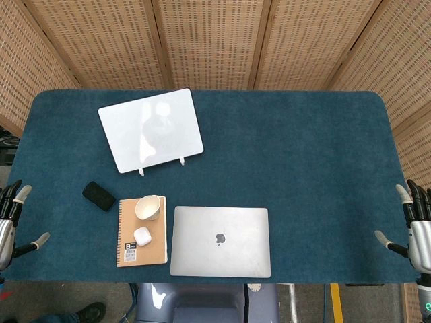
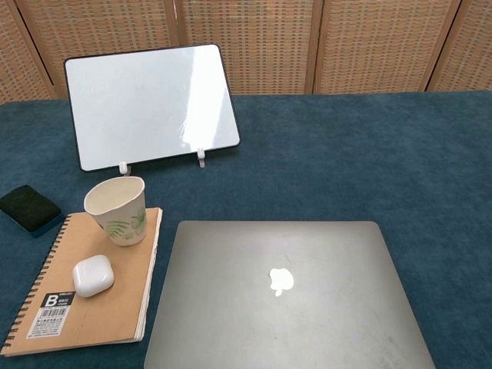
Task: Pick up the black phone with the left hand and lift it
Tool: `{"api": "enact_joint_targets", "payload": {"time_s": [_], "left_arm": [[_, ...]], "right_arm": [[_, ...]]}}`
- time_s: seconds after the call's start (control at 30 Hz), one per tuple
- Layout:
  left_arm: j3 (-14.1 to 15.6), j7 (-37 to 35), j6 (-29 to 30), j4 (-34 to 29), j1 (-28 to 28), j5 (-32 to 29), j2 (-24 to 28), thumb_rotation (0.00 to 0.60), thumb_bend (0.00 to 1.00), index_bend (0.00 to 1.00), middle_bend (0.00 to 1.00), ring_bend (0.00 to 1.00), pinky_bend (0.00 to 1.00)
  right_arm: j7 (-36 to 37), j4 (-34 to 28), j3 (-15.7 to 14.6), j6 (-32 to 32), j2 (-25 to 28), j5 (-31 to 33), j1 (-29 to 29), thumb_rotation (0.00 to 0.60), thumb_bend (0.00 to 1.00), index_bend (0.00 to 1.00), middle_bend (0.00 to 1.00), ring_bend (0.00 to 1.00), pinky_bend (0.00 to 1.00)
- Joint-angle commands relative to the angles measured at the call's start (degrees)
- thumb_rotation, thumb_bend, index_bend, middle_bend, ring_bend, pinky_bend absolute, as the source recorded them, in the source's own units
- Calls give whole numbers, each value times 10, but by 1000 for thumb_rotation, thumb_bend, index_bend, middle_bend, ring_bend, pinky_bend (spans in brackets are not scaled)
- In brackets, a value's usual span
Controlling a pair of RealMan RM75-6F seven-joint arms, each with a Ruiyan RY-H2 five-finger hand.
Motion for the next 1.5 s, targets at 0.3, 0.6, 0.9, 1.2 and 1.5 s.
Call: {"api": "enact_joint_targets", "payload": {"time_s": [0.3,0.6,0.9,1.2,1.5], "left_arm": [[-6,-10,-32,19,-21,-2,2,600,0,0,0,0,0],[-19,-188,-170,242,-122,6,-29,600,0,0,0,0,0],[9,-225,-233,380,-194,56,-82,600,0,144,18,0,0],[34,-194,-273,420,-228,71,-121,600,0,198,47,19,10],[34,-152,-307,410,-259,60,-152,600,0,214,49,23,21]], "right_arm": [[12,-5,1,-10,5,7,1,600,0,0,0,0,0],[18,-8,5,-19,10,19,2,600,0,0,0,0,0],[-8,-13,1,-28,4,21,6,600,0,0,0,0,0],[-8,-14,6,-44,6,36,10,600,0,0,0,0,0],[2,-14,6,-48,10,39,10,600,0,0,0,0,0]]}}
